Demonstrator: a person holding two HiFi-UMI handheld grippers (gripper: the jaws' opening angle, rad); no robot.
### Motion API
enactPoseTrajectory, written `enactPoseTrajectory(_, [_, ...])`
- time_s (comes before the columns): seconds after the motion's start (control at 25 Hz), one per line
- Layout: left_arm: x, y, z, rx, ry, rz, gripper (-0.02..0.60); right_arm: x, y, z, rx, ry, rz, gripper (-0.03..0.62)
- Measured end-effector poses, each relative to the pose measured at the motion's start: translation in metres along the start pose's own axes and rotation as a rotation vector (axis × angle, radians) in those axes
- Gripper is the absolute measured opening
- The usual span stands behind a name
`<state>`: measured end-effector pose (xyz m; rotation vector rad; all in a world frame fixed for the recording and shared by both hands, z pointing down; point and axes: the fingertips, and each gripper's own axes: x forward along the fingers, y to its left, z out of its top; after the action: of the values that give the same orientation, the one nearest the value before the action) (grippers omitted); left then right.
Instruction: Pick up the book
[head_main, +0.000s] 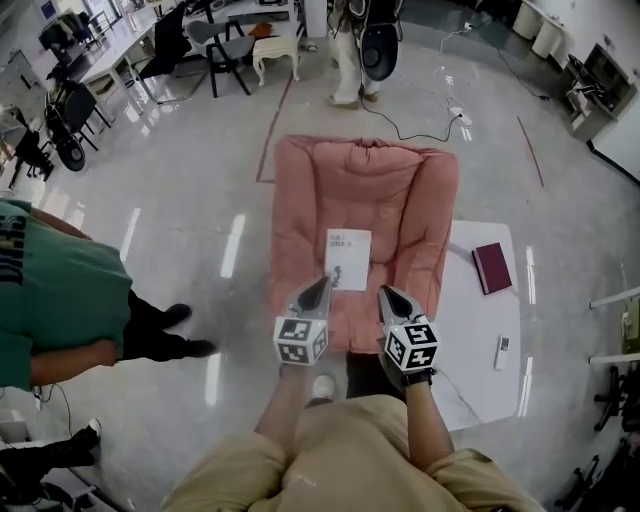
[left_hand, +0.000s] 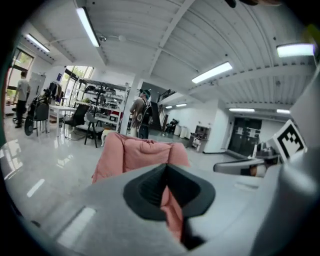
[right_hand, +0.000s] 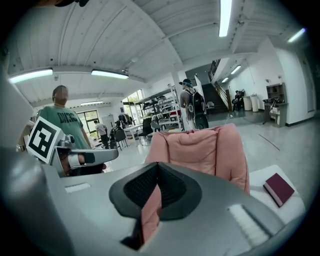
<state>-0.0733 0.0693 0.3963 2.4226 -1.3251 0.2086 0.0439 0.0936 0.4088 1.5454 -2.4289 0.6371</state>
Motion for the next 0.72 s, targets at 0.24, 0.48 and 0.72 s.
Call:
enactPoseTrajectory(0.24, [0.075,0.024,-0.038,-0.055,0.13,0.008,0.002,0.062,-0.056,-0.03,0.094,0.125,0.021,0.003])
enactPoseTrajectory(0.48, [0.139,0.057,-0.09,-0.091,0.244,0.037,0.002,0.125,-0.11,-0.089,0.156,0.262,0.021,0.005])
enactPoseTrajectory(0.72, [0.179,0.093,-0.143,-0.143,0.35,0.078,0.003,0.178,-0.136,-0.144,0.211,0.393,0.06,0.005])
